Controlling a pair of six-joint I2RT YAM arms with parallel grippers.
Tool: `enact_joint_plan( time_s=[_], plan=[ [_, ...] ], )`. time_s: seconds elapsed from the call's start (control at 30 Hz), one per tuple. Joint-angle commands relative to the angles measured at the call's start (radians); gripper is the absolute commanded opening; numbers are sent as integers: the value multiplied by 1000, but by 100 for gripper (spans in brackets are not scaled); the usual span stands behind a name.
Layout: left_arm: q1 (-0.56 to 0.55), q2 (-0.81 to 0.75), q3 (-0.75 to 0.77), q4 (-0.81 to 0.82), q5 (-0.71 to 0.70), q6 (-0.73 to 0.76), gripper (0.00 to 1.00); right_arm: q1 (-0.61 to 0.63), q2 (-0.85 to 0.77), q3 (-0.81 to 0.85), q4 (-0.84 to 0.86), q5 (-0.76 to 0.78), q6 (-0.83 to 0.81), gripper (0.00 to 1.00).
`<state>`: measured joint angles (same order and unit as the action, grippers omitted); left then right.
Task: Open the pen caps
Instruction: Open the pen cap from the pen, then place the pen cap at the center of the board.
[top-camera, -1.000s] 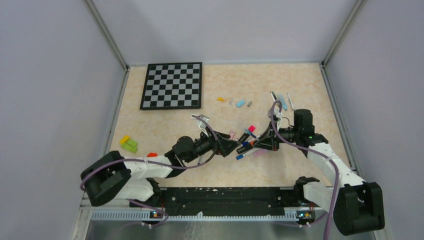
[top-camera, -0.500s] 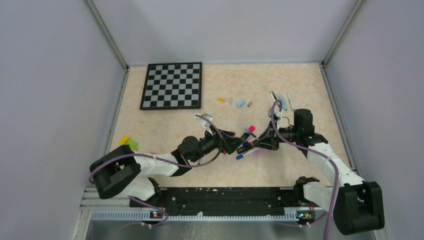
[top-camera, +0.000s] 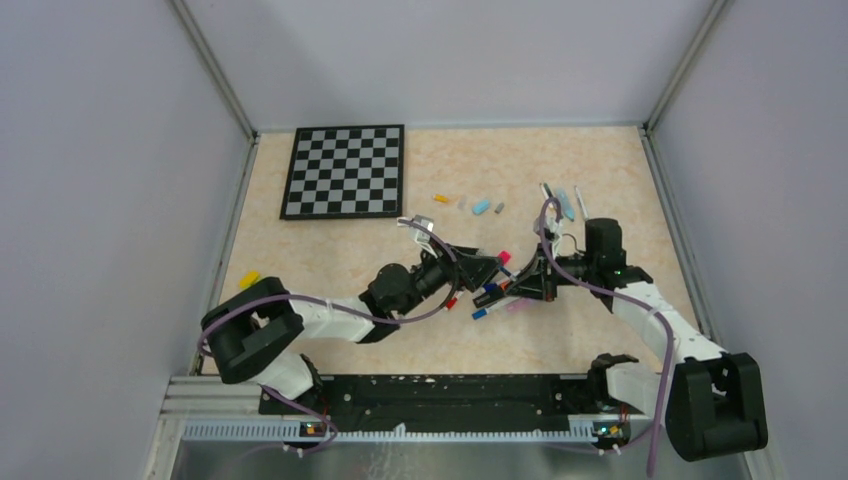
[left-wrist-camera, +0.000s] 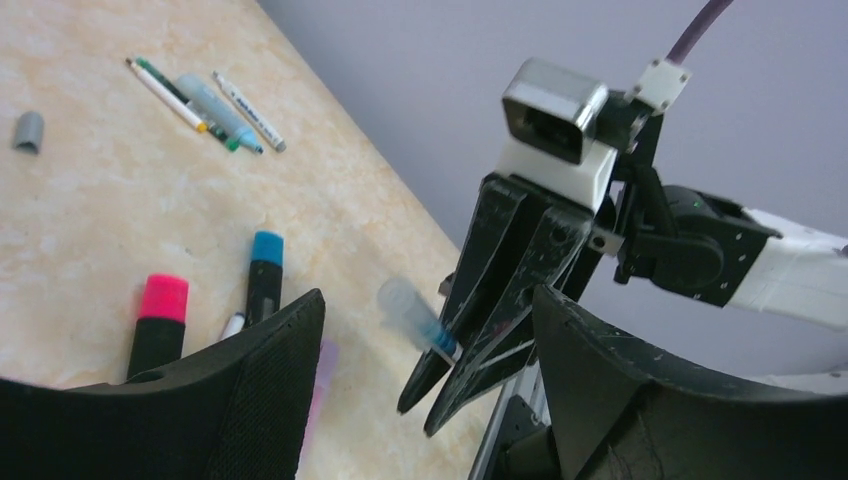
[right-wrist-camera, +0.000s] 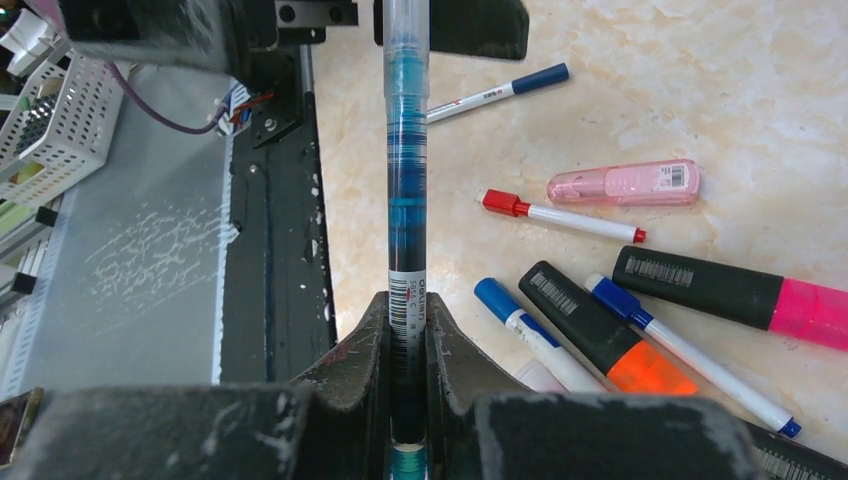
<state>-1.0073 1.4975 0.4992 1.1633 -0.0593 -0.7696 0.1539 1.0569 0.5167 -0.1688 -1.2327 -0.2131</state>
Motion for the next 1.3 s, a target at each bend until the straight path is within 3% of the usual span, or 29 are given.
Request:
enact_joint_plan(
  time_s=[0.0, 0.1, 0.17, 0.27, 0.47, 0.6, 0.83, 1.03, 1.17, 1.27],
  plan=[
    [-4, 26, 66, 93, -42, -15, 74, -6, 3, 9, 0, -23, -12, 0],
    [-3, 47, 84, 108, -31, -33, 48, -6, 2, 8, -1, -21, -12, 0],
    [-4, 59, 94, 104, -16, -45, 41, -6, 1, 9, 0, -21, -12, 0],
    [-4, 68, 102, 94, 4, -53, 38, -6, 1, 10, -1, -20, -12, 0],
    [-2, 69, 110, 108, 8, -32, 0, -6, 3, 17, -14, -9, -27, 0],
    [43, 28, 139, 107, -51, 42, 0, -7, 15, 51, -105, 1, -124, 0],
    [314, -13, 376, -41, -56, 88, 0, -6, 69, 136, -286, 5, -289, 0],
    [353, 7, 490, -62, -85, 117, 0, -6, 68, 146, -282, 22, -274, 0],
    [355, 23, 483, -77, -15, 94, 0, -13, 46, 150, -217, 167, -230, 0],
    [358, 56, 491, -154, 117, 62, 0, -56, 8, 152, -121, 377, -150, 0]
  ],
)
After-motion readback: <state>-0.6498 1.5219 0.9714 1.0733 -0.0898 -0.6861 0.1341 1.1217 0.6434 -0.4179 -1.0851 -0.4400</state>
